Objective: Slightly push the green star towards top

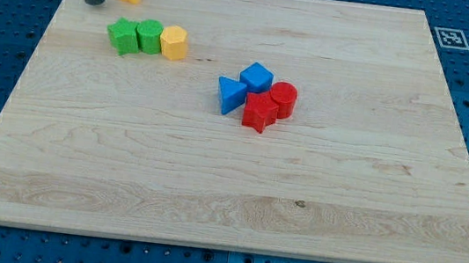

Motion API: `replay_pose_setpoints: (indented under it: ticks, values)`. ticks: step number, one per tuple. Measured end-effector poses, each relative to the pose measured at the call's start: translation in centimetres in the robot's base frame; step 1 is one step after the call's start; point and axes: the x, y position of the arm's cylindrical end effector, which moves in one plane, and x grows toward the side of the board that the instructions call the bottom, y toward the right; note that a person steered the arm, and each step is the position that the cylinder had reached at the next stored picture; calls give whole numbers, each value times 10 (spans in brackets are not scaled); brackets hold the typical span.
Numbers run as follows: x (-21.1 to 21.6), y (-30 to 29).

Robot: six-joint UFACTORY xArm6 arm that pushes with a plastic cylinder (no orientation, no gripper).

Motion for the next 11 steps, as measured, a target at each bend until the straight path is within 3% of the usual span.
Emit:
replay_pose_setpoints:
  ticks: [2, 3, 4, 5, 7, 11]
  values:
    - [92, 30]
    - [115, 98]
    - [118, 139]
    - [119, 139]
    - [118, 94]
    - [100, 80]
